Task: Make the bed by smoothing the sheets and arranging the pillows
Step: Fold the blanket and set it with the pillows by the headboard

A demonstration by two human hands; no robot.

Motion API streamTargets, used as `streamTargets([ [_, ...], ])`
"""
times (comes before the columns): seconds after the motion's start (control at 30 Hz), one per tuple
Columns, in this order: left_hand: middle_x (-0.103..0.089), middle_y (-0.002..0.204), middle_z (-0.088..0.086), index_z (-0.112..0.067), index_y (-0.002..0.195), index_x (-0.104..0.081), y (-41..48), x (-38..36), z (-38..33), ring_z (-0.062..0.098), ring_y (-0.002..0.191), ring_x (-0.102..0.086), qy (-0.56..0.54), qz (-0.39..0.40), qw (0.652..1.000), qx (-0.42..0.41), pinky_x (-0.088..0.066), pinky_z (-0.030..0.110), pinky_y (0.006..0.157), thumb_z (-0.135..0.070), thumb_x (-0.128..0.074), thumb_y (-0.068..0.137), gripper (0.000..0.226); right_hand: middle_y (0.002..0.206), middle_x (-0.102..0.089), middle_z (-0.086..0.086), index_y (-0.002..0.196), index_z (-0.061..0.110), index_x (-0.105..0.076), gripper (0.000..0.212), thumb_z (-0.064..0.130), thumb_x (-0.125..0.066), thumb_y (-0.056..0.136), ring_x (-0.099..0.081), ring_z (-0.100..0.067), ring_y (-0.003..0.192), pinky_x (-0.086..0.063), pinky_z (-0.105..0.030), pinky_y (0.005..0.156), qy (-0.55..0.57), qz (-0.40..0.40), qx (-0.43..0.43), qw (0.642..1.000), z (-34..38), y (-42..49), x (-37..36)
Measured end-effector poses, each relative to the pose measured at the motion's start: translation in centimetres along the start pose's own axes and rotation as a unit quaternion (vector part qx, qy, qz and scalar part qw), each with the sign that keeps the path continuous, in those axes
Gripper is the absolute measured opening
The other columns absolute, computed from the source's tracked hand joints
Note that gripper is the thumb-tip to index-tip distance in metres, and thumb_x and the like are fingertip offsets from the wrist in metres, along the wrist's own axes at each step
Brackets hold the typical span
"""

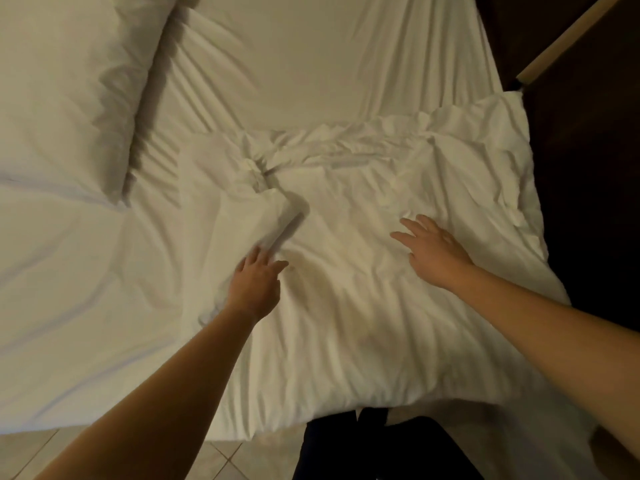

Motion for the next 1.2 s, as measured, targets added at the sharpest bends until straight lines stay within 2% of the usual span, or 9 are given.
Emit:
streamTargets([
  [0.2, -0.031, 0.162, -0.001, -0.037, 0.145, -0.047, 3.6, 0.4, 3.6, 0.037, 0.149, -0.022, 0.111, 0.007, 0.993, 0.042, -0.014, 0.055, 0.121, -0.039, -0.06, 0.085, 0.061, 0.17, -0.002, 0.011, 0.159, 0.042, -0.02, 0.068, 0.01, -0.037, 0.101, 0.011, -0.019, 0.156, 0.004, -0.039, 0.126, -0.031, 0.055, 0.016, 0.998, 1.2, 5.4, 0.0],
  [0.3, -0.024, 0.165, 0.004, -0.03, 0.155, -0.036, 4.7, 1.6, 7.7, 0.041, 0.151, -0.015, 0.072, -0.003, 0.98, 0.185, -0.011, 0.058, 0.122, -0.039, -0.053, 0.091, 0.068, 0.17, -0.009, 0.008, 0.158, 0.04, -0.024, 0.064, 0.014, -0.037, 0.102, 0.006, -0.022, 0.156, 0.007, -0.041, 0.125, -0.073, 0.073, 0.022, 0.994, 1.3, 7.2, 0.7],
  [0.37, -0.007, 0.17, 0.01, -0.017, 0.162, -0.016, 5.4, 3.3, 10.2, 0.041, 0.155, -0.003, 0.036, 0.017, 0.945, 0.325, -0.008, 0.058, 0.122, -0.043, -0.048, 0.095, 0.079, 0.169, -0.01, 0.007, 0.159, 0.038, -0.024, 0.063, 0.017, -0.038, 0.101, 0.003, -0.024, 0.156, 0.007, -0.043, 0.125, -0.099, 0.081, 0.01, 0.992, 1.1, 8.0, 1.1],
  [0.43, -0.001, 0.171, 0.012, -0.01, 0.163, -0.006, 6.1, 4.9, 11.3, 0.041, 0.155, -0.002, 0.002, 0.013, 0.919, 0.394, -0.011, 0.056, 0.123, -0.038, -0.047, 0.094, 0.085, 0.168, -0.016, 0.004, 0.158, 0.037, -0.026, 0.063, 0.018, -0.038, 0.1, -0.003, -0.026, 0.154, 0.004, -0.045, 0.124, -0.132, 0.078, 0.008, 0.988, 0.6, 8.7, 1.6],
  [0.6, -0.019, 0.166, 0.013, -0.015, 0.16, -0.022, 8.5, 6.2, 9.4, 0.039, 0.15, -0.019, -0.074, -0.06, 0.957, 0.274, -0.029, 0.055, 0.119, -0.023, -0.054, 0.089, 0.078, 0.152, -0.039, 0.004, 0.155, 0.043, -0.028, 0.062, 0.025, -0.04, 0.097, -0.025, -0.026, 0.142, -0.005, -0.05, 0.119, -0.18, 0.055, 0.031, 0.982, -1.0, 9.4, 2.3],
  [0.73, -0.032, 0.159, 0.016, -0.018, 0.156, -0.033, 10.2, 3.1, 6.5, 0.04, 0.142, -0.035, -0.139, 0.017, 0.975, 0.172, -0.04, 0.054, 0.111, -0.024, -0.06, 0.09, 0.071, 0.144, -0.046, 0.002, 0.134, 0.036, -0.06, 0.044, 0.033, -0.044, 0.093, -0.035, -0.027, 0.132, -0.011, -0.055, 0.117, -0.238, 0.048, 0.025, 0.97, -2.8, 9.9, 2.6],
  [0.93, -0.035, 0.153, 0.016, -0.014, 0.152, -0.035, 10.2, -0.1, 1.8, 0.046, 0.132, -0.042, -0.136, 0.03, 0.972, 0.191, -0.045, 0.056, 0.104, -0.019, -0.065, 0.087, 0.071, 0.139, -0.05, -0.002, 0.131, 0.025, -0.062, 0.046, 0.027, -0.043, 0.09, -0.038, -0.028, 0.128, -0.024, -0.049, 0.111, -0.259, 0.019, -0.078, 0.963, -10.5, 10.1, 5.8],
  [1.1, -0.038, 0.15, 0.018, -0.013, 0.148, -0.04, 11.1, 0.1, 0.0, 0.05, 0.133, -0.04, -0.134, -0.029, 0.967, 0.214, -0.048, 0.062, 0.099, -0.014, -0.067, 0.086, 0.068, 0.147, -0.04, -0.011, 0.142, 0.011, -0.052, 0.056, 0.033, -0.045, 0.09, -0.031, -0.033, 0.13, -0.029, -0.05, 0.111, -0.26, -0.045, -0.265, 0.927, -20.1, 10.5, 9.6],
  [1.2, -0.038, 0.151, 0.025, -0.011, 0.151, -0.036, 13.3, 0.6, 0.9, 0.048, 0.138, -0.037, -0.114, -0.074, 0.969, 0.205, -0.043, 0.062, 0.106, -0.015, -0.06, 0.087, 0.069, 0.151, -0.033, -0.018, 0.145, 0.002, -0.044, 0.073, 0.037, -0.062, 0.083, -0.031, -0.038, 0.134, -0.028, -0.055, 0.11, -0.214, -0.11, -0.26, 0.935, -23.5, 11.4, 11.0],
])
Point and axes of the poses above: each hand's wrist, its own y-axis towards the middle knuckle, its own x-axis out of the back of the hand, z = x × y, the point moved 1 cm from there along y, towards the middle knuckle
